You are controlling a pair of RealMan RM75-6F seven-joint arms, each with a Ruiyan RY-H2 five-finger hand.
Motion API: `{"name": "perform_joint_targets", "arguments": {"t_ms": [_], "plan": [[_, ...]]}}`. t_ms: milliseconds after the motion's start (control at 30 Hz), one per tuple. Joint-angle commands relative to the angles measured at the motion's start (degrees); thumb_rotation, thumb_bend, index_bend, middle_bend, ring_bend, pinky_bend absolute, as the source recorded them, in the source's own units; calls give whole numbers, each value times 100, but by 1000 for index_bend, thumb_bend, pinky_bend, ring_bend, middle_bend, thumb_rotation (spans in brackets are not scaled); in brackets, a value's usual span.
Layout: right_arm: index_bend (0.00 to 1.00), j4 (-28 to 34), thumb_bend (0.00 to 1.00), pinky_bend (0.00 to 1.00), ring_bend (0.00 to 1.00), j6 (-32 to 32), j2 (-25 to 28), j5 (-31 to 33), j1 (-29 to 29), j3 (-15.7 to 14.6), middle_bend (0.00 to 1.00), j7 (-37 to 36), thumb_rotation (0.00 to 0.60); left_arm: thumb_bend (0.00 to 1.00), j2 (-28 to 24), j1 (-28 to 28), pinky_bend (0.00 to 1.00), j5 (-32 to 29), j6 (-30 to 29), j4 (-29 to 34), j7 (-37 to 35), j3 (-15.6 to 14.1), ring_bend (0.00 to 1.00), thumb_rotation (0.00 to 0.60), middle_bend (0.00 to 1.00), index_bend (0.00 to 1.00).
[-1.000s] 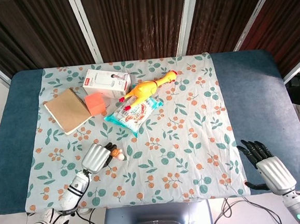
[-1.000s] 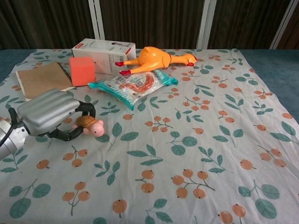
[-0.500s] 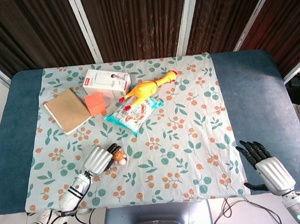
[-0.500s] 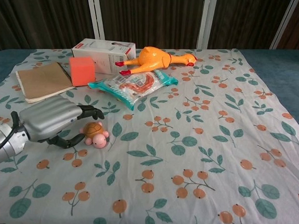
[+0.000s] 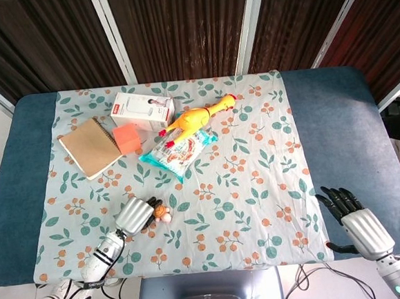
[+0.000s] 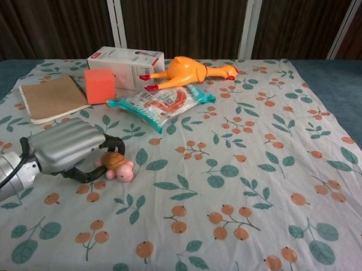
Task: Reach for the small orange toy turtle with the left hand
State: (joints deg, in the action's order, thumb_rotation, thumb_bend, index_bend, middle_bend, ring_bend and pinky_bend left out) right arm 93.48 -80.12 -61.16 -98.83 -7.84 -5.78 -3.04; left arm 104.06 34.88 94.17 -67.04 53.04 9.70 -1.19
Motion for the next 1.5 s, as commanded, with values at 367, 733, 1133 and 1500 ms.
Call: {"name": "perform_joint_targets", "arguments": {"t_ms": [367, 733, 1133, 1500], "plan": [[0, 37, 177, 0, 0, -56, 43, -44, 29, -21, 0, -39, 600, 500, 524, -87, 1000, 175, -564, -902, -513, -30, 974, 600, 845, 752], [0, 59, 177, 0, 0, -143, 73, -228, 56, -97, 0, -78, 600, 463, 91, -129, 1000, -46, -271, -8, -251, 5, 914, 600, 0, 0], [0, 105, 177, 0, 0, -115, 114, -477, 43, -236, 0, -36, 600, 442, -1544, -823, 729, 90, -1224, 2325, 501, -283, 347, 600, 0, 0], [0, 215, 177, 0, 0, -182, -14, -433, 141, -199, 0, 373, 600, 386, -3174, -2655, 47, 658, -3338, 3803, 141, -1370, 0, 600, 0, 0]]}}
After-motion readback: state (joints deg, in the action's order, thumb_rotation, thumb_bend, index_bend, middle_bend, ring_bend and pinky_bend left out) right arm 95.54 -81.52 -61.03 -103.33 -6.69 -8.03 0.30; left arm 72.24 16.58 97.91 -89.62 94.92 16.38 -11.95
